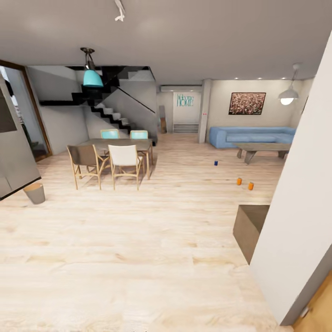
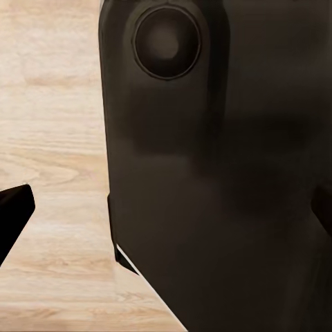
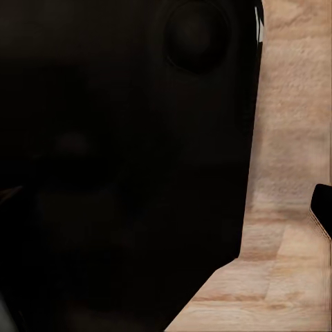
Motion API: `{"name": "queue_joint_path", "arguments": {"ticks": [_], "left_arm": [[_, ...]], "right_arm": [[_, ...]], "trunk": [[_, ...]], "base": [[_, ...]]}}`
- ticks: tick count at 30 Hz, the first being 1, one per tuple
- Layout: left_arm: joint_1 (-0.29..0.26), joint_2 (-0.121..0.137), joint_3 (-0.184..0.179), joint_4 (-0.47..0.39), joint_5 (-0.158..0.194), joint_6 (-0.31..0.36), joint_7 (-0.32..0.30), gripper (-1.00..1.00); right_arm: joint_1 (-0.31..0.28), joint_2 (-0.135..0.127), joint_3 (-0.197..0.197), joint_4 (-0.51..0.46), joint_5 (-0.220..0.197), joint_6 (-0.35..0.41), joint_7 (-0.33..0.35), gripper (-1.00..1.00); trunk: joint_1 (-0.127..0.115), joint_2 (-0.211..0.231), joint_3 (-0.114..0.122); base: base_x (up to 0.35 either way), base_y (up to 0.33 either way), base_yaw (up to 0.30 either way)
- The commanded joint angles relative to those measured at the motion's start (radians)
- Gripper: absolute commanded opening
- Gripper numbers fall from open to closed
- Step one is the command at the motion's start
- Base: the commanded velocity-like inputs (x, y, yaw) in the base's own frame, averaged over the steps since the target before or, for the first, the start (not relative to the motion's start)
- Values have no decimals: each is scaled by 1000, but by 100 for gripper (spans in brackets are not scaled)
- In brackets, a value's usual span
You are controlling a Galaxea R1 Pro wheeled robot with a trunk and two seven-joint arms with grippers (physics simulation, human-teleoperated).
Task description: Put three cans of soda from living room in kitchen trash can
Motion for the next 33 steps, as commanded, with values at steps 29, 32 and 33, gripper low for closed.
{"name": "queue_joint_path", "arguments": {"ticks": [29,32,33], "left_arm": [[-1,0,1,0,0,0,0,100],[0,0,1,0,0,0,0,100],[-1,0,1,0,0,0,0,100]], "right_arm": [[0,-2,0,0,0,-1,0,100],[0,-2,0,0,0,0,0,100],[0,-2,0,0,0,0,0,100]], "trunk": [[0,0,0],[0,0,0],[0,0,0]], "base": [[0,0,275],[0,0,275],[0,0,275]]}}
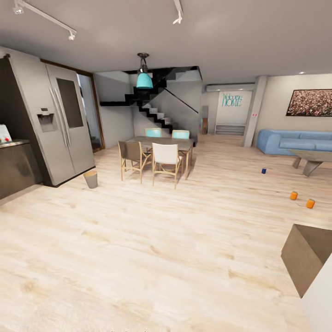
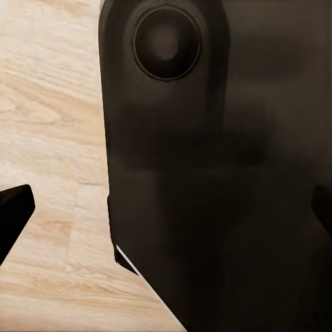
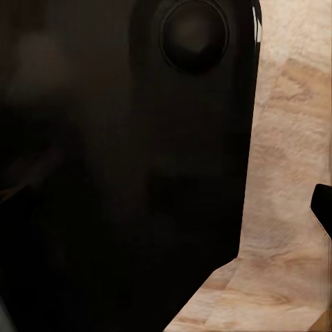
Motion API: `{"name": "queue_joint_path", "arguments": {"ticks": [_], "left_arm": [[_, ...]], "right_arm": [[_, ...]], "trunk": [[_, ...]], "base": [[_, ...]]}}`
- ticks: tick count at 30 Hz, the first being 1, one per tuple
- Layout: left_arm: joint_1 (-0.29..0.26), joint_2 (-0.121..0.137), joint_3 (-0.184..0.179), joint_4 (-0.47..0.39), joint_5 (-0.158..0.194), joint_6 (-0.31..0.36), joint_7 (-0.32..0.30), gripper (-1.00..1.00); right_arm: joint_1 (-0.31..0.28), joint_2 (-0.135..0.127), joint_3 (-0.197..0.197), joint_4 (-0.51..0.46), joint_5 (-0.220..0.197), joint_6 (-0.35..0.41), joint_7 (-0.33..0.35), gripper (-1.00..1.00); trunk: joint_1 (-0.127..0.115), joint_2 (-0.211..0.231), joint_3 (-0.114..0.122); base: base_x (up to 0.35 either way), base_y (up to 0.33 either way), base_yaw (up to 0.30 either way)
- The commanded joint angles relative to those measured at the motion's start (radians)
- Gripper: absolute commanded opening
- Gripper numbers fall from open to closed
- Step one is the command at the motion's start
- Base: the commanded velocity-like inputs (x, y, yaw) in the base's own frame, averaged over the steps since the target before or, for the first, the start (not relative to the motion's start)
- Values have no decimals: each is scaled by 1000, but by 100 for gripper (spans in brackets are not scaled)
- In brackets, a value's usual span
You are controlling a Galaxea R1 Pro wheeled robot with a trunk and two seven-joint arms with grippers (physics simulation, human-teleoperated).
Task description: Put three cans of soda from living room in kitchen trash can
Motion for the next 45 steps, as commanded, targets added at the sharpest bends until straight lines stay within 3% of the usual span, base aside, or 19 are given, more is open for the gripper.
{"name": "queue_joint_path", "arguments": {"ticks": [1,13,28,45], "left_arm": [[0,0,0,0,0,0,0,100],[0,-5,0,0,0,1,-1,100],[-13,-6,-2,0,-5,15,-5,100],[-13,-6,-2,0,-5,15,-6,100]], "right_arm": [[0,0,0,0,0,0,0,100],[0,0,0,0,0,-1,0,100],[0,-2,1,0,0,-1,1,100],[0,-5,0,0,0,-1,2,100]], "trunk": [[0,0,0],[0,0,0],[0,0,0],[0,0,0]], "base": [[0,0,275],[12,5,275],[279,156,264],[315,171,24]]}}
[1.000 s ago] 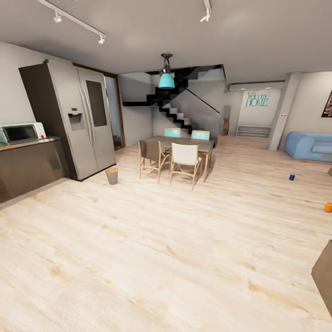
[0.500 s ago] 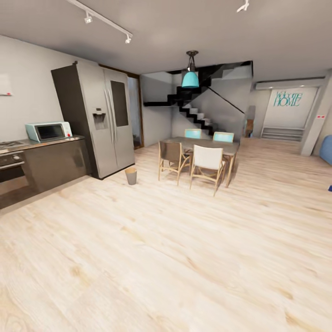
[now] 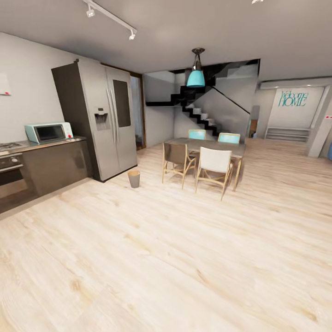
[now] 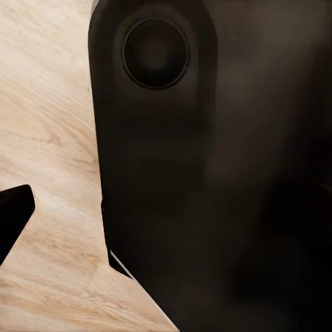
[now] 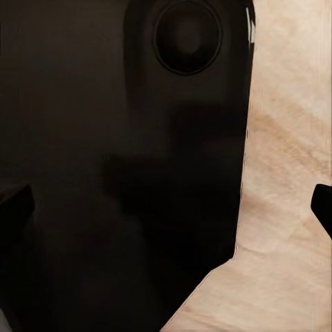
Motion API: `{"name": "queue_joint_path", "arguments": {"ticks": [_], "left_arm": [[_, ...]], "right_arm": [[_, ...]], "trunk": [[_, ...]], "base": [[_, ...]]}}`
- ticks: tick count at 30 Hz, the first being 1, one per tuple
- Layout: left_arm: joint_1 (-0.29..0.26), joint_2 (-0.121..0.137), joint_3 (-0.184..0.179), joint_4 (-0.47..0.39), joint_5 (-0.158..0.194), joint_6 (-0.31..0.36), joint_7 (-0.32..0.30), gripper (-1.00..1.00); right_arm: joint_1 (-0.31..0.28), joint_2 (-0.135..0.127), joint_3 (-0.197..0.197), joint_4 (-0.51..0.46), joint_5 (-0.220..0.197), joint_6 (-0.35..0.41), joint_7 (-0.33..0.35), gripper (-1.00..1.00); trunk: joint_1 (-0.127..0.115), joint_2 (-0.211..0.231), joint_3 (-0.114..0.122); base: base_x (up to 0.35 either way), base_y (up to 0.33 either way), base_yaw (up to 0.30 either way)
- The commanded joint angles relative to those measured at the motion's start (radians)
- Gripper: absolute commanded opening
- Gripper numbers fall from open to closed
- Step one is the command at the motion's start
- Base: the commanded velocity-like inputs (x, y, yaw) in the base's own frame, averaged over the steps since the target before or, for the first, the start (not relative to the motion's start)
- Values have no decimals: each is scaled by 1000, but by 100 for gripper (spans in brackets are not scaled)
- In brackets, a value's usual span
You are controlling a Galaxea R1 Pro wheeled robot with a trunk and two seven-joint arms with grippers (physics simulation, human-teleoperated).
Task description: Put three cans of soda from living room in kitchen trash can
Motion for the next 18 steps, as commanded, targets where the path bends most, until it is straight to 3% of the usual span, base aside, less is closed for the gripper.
{"name": "queue_joint_path", "arguments": {"ticks": [1,18], "left_arm": [[0,0,0,0,0,0,0,100],[-2,0,-1,0,-1,0,0,100]], "right_arm": [[0,0,0,0,0,0,0,100],[0,-9,-1,-15,8,-12,0,100]], "trunk": [[0,0,0],[0,0,0]], "base": [[330,153,1],[336,135,0]]}}
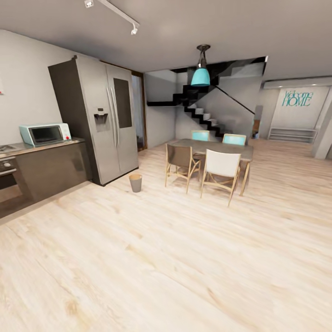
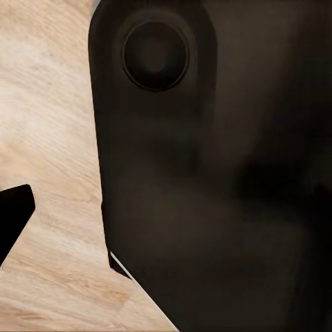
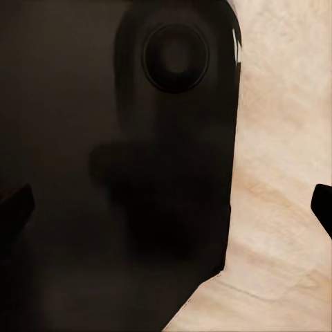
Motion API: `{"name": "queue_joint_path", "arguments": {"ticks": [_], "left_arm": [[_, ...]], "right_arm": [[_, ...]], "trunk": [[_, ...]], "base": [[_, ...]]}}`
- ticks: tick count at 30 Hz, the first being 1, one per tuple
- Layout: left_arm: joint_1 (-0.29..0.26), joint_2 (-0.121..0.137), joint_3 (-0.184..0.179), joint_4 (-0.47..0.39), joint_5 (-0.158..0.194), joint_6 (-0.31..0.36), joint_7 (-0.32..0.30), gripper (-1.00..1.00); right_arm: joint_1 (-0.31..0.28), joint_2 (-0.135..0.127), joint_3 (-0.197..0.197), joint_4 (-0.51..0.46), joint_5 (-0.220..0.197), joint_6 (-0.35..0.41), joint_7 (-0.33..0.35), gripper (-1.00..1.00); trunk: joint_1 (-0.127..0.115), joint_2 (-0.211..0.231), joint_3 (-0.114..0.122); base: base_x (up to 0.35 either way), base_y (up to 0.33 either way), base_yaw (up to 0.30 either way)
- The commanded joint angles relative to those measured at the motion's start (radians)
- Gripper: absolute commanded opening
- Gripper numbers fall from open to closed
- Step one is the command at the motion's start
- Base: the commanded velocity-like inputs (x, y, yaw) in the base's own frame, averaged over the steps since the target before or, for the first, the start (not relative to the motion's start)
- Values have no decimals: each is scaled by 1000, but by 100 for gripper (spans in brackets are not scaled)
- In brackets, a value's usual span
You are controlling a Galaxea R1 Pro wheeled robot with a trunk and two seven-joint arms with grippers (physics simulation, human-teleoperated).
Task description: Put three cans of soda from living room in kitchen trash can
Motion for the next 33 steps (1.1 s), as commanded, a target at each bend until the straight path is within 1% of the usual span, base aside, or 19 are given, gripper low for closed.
{"name": "queue_joint_path", "arguments": {"ticks": [1,24,33], "left_arm": [[0,0,0,0,0,0,0,100],[1,1,-3,0,-1,-11,2,100],[1,-15,-3,0,-2,-8,3,100]], "right_arm": [[0,0,0,0,0,0,0,100],[0,-1,1,-1,2,-1,0,100],[0,-1,1,-1,2,-1,0,100]], "trunk": [[0,0,0],[0,0,0],[0,0,0]], "base": [[338,129,0],[338,129,0],[340,111,0]]}}
